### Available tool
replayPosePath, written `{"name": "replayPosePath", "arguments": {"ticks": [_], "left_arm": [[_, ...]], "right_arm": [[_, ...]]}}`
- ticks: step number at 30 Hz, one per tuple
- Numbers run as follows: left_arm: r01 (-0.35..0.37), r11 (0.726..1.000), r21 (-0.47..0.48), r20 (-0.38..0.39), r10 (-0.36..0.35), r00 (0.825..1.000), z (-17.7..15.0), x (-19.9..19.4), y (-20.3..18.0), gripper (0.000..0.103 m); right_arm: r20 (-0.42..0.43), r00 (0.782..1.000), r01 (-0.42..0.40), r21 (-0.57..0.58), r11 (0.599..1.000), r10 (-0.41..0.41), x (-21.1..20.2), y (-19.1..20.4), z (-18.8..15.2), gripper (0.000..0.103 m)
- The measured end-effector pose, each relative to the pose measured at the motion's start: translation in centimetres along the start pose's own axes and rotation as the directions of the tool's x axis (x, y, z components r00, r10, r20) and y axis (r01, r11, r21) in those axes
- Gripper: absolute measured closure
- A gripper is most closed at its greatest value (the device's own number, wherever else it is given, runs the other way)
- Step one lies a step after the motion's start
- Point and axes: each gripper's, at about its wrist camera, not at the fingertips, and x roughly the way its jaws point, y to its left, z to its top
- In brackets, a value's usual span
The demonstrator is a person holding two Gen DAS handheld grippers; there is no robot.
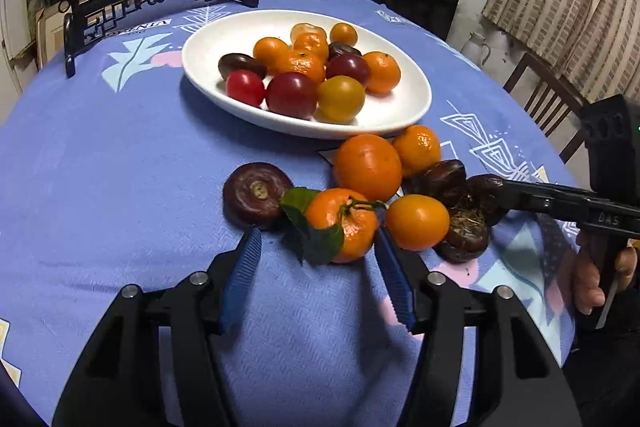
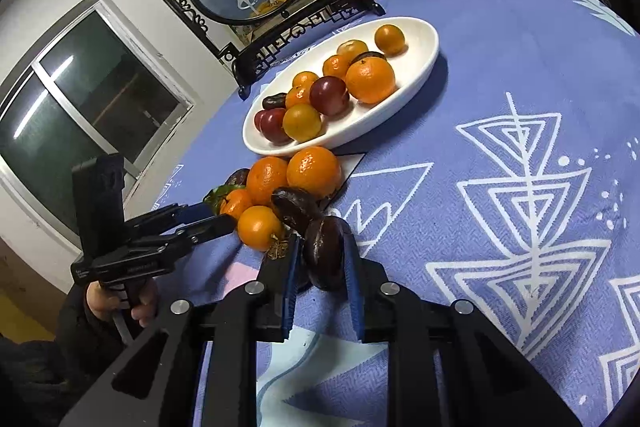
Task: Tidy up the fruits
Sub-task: 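Grasp a leafy tangerine with the left gripper while the right gripper grasps a mangosteen, then carry both fruits over the white plate and open both grippers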
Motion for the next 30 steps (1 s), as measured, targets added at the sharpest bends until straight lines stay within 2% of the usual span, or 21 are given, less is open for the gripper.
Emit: {"name": "replayPosePath", "arguments": {"ticks": [2, 7, 10, 14, 16, 18, 25, 30], "left_arm": [[-0.041, 0.998, 0.050, -0.026, 0.042, 0.999, 0.2, 0.9, -1.2, 0.046], [-0.028, 0.996, 0.087, -0.039, 0.032, 0.999, 0.6, 1.5, -2.1, 0.064], [-0.007, 0.997, 0.071, -0.004, 0.007, 1.000, 0.5, 0.6, -1.8, 0.064], [0.000, 0.998, 0.061, 0.009, 0.000, 1.000, -0.1, 0.0, -1.8, 0.064], [0.008, 0.998, 0.057, 0.023, -0.009, 1.000, -0.1, -0.3, -1.7, 0.063], [0.010, 0.999, 0.041, 0.035, -0.011, 0.999, -0.2, -0.6, -1.5, 0.063], [0.030, 0.999, -0.015, 0.106, -0.028, 0.994, 0.5, -2.7, -0.3, 0.064], [0.026, 0.999, 0.022, 0.169, -0.030, 0.985, 3.9, -4.8, -0.4, 0.063]], "right_arm": [[0.000, 1.000, -0.003, -0.002, 1.000, 0.003, 0.1, 0.0, 0.2, 0.082], [0.008, 1.000, 0.000, 0.003, 1.000, 0.000, -0.1, -0.2, 0.0, 0.082], [0.006, 1.000, 0.007, 0.003, 1.000, -0.007, -0.1, -0.2, -0.1, 0.080], [-0.026, 0.998, 0.055, -0.017, 0.998, -0.055, 0.6, 0.2, -0.1, 0.078], [-0.015, 0.997, 0.078, -0.027, 0.997, -0.078, 0.7, 0.4, 0.0, 0.083], [0.021, 0.997, 0.077, -0.018, 0.997, -0.076, 0.3, 0.3, 0.1, 0.083], [0.042, 0.999, -0.004, 0.064, 0.998, 0.001, -1.2, -0.8, 0.6, 0.083], [0.069, 0.996, -0.052, 0.034, 0.998, 0.049, -3.6, 1.2, 4.0, 0.083]]}}
